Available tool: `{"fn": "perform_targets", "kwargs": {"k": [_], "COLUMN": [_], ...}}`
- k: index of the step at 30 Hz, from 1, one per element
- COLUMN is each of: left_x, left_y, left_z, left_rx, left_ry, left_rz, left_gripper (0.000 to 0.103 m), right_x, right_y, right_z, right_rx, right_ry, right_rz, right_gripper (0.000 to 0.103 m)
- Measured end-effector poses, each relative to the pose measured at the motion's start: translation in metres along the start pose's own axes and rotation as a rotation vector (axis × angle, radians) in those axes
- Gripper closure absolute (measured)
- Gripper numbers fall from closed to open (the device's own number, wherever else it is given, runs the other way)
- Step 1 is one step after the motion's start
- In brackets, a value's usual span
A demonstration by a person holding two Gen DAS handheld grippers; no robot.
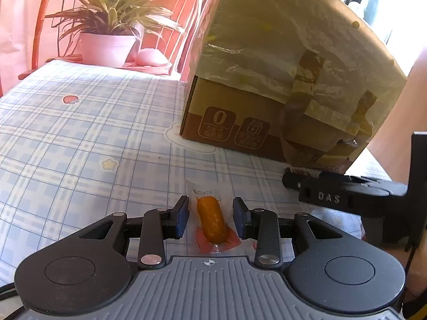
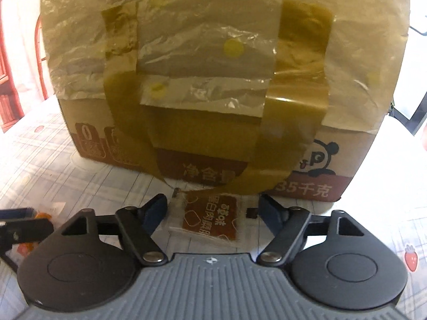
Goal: Organize snacks
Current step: 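Grasp the orange sausage in red wrapper with the left gripper while the right grasps the brown jerky packet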
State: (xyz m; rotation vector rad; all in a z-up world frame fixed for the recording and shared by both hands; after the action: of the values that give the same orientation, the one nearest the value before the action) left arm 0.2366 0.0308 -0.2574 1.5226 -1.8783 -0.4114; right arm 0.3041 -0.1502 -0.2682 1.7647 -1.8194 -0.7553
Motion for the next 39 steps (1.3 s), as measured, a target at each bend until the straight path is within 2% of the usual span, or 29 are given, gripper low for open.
{"fn": "perform_targets", "kwargs": {"k": [7,11,12,13,14,15,16,27,29,31,34,39], "left_x": [0.009,0.013,0.014,0.015,0.017,0.018,0.02,0.028,0.03,0.032,0.032,0.028], "left_y": [0.011,0.017,0.018,0.019,0.02,0.021,0.022,0.026,0.026,0.026,0.027,0.028], "left_z": [0.0,-0.001,-0.001,-0.001,-0.001,-0.001,-0.001,0.004,0.005,0.005,0.005,0.004], "left_rx": [0.024,0.034,0.035,0.036,0.036,0.036,0.036,0.026,0.023,0.021,0.028,0.035], "left_ry": [-0.006,-0.009,-0.01,-0.012,-0.015,-0.018,-0.022,-0.04,-0.042,-0.048,-0.051,-0.033], "left_rz": [0.021,0.025,0.026,0.028,0.029,0.03,0.032,0.044,0.047,0.049,0.051,0.056], "left_gripper": [0.066,0.066,0.066,0.066,0.066,0.066,0.066,0.066,0.066,0.066,0.066,0.066], "right_x": [0.009,0.018,0.021,0.022,0.02,0.019,0.018,0.028,0.028,0.026,0.029,0.037], "right_y": [0.019,0.043,0.046,0.052,0.058,0.06,0.062,0.075,0.074,0.072,0.078,0.083], "right_z": [0.014,0.035,0.038,0.041,0.039,0.041,0.042,0.05,0.05,0.045,0.035,0.039], "right_rx": [-0.01,0.015,0.028,0.04,0.041,0.035,0.028,0.036,0.023,-0.006,0.01,-0.035], "right_ry": [0.005,-0.016,-0.02,-0.02,-0.018,-0.011,-0.002,-0.051,-0.049,-0.047,-0.024,0.202], "right_rz": [-0.021,-0.044,-0.051,-0.062,-0.07,-0.076,-0.072,-0.103,-0.11,-0.142,-0.183,-0.12], "right_gripper": [0.031,0.033,0.036,0.044,0.046,0.054,0.057,0.058,0.056,0.043,0.028,0.026]}}
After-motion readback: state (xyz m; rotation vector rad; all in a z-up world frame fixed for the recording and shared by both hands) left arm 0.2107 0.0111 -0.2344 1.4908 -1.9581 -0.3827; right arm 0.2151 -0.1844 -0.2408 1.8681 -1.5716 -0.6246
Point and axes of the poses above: each gripper's, at about its wrist camera, not at the fingertips, and y roughly against the way its jaws point, x to its right, z to its underside, the point moved 4 cm from there along -y, roughly the way its jaws point, and after that the axes turned 3 degrees about z, right-handed, at the moved point
